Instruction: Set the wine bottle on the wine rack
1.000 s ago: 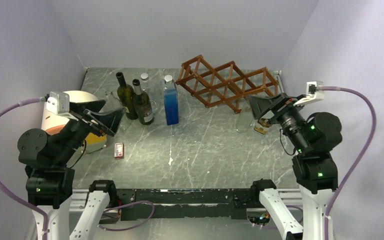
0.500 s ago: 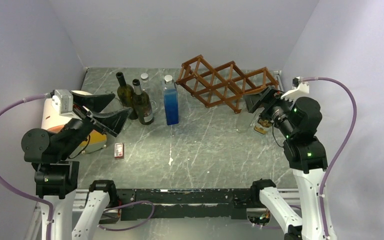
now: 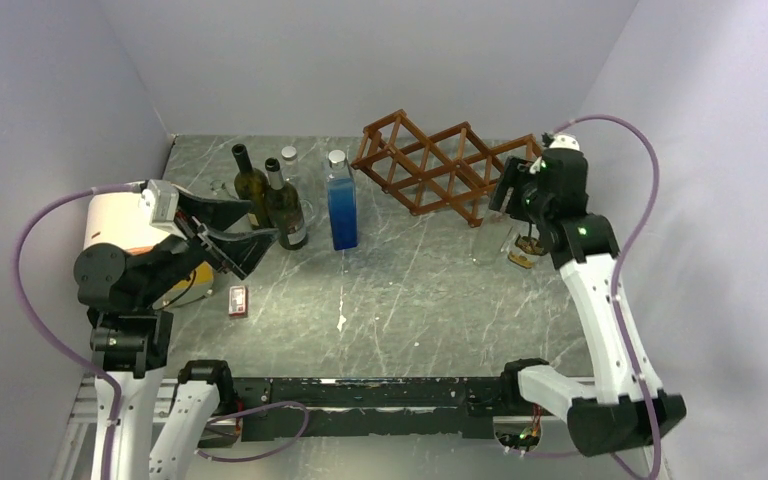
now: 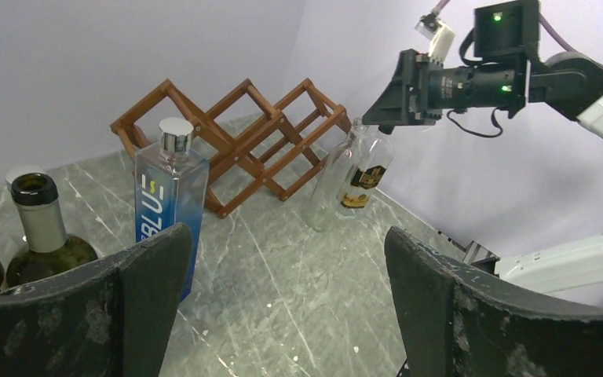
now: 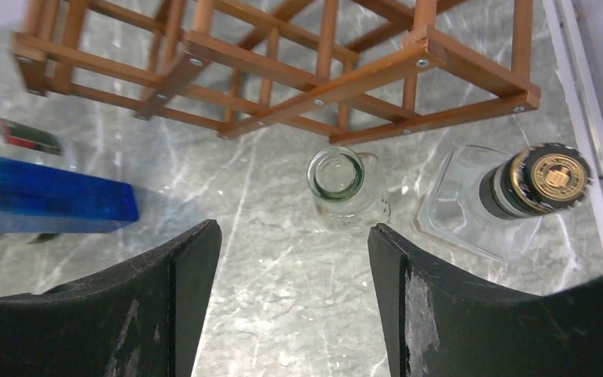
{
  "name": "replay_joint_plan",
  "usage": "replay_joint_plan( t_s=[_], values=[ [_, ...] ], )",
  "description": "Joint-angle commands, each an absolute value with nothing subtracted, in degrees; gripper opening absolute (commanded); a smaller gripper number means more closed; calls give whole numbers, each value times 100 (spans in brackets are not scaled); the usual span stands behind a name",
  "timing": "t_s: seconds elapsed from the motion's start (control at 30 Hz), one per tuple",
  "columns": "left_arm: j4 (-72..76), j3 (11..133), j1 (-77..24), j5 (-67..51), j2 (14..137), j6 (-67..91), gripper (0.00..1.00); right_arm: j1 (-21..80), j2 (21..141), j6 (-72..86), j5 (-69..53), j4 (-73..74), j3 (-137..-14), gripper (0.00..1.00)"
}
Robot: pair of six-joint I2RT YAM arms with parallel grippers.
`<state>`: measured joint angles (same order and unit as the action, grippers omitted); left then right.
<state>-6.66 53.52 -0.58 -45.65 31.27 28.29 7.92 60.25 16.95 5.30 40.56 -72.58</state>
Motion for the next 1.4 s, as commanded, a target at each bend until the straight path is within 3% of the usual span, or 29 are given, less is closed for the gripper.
replay_joint_plan(
  t_s=[0.0, 0.37, 0.67, 1.0, 1.07, 1.17, 1.37],
  values=[
    [-393, 5233, 0, -4817, 3292, 2869, 96, 1047, 6513, 1634, 1281, 4241, -7520, 73],
    [401, 4742, -8, -4972, 3104, 2906, 96, 1687, 7437, 1993, 3171, 4440, -7785, 70],
    [554, 4860, -88, -5170, 3307, 2966, 97, 1692, 7442, 1874, 3493, 4123, -7490, 62],
    [2033, 4636, -200, -6061, 3678, 3926, 98, 1688, 7545, 1414, 2924, 3454, -7187, 33],
    [2442, 4501, -326, -6076, 3815, 4179, 99, 1688, 7627, 1430, 2874, 3503, -7238, 22],
    [2845, 4341, -841, -5922, 3972, 4187, 99, 1696, 7633, 1478, 2878, 3586, -7273, 8],
    [2232, 4506, -2312, -4926, 4401, 3030, 97, 1765, 7076, 1478, 2432, 3574, -7298, 0]
  ],
)
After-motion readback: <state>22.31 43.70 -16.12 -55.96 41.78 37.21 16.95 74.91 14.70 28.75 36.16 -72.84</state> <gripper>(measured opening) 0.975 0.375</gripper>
